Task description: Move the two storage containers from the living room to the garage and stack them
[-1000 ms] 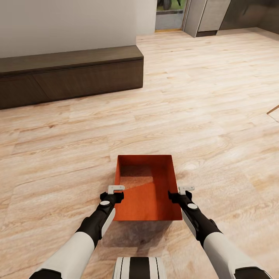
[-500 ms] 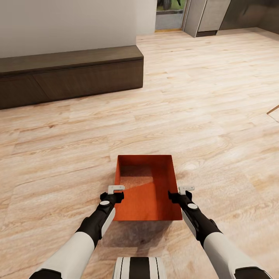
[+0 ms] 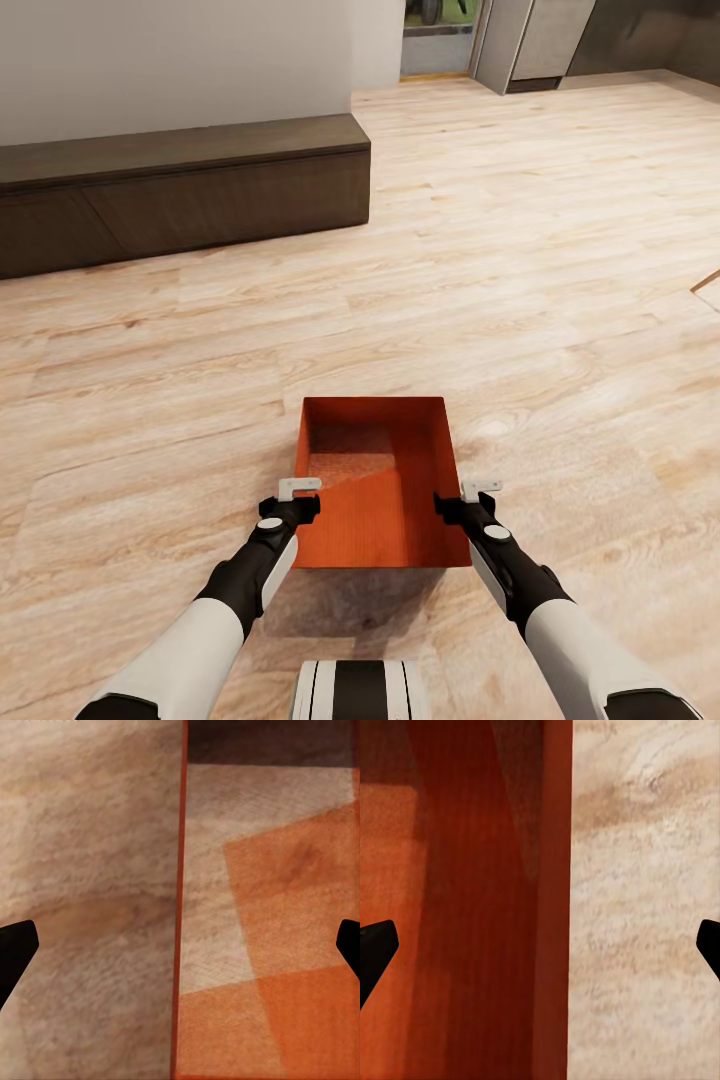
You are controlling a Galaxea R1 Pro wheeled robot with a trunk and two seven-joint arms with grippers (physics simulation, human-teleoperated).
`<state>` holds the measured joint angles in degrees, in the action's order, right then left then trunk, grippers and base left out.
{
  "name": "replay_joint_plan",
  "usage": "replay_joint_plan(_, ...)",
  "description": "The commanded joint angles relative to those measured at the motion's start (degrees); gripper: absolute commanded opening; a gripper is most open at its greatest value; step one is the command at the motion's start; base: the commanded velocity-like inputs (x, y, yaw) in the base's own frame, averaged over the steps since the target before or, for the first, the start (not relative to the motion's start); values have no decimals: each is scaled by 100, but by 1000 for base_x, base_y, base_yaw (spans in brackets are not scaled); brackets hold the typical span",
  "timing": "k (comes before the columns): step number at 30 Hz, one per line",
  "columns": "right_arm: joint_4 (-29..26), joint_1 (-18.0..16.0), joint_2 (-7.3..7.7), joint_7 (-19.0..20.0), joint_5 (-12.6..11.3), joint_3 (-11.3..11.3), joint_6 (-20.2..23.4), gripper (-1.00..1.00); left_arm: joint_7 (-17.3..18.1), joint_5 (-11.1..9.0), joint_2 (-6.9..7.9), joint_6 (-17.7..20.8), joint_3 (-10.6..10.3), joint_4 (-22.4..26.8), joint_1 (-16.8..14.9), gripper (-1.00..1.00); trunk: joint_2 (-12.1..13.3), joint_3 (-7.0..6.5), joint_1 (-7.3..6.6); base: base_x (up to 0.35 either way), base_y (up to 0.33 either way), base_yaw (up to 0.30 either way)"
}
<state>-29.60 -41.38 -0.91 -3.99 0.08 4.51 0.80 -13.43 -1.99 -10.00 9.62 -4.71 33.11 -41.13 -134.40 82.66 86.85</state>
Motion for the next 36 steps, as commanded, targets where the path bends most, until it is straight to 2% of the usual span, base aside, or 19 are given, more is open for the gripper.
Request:
replay_joint_plan(1, -2, -2, 4, -41, 1, 32, 8, 100, -37, -21, 0, 31, -15, 12, 0, 100, -1, 3, -1, 0, 0, 0)
replay_joint_plan(30, 86, -2, 4, -51, -22, 32, -1, 100, -37, -22, 0, 31, -19, 26, 0, 100, -1, 3, -1, 0, 0, 0)
replay_joint_plan(34, 86, -2, 4, -50, -22, 32, -1, 100, -37, -22, 0, 31, -14, 28, 0, 100, -162, 75, 87, 0, 0, 0)
replay_joint_plan(36, 86, -2, 4, -49, -19, 32, -1, 100, -37, -26, 0, 31, -18, 28, 0, 100, -162, 75, 87, 0, 0, 0)
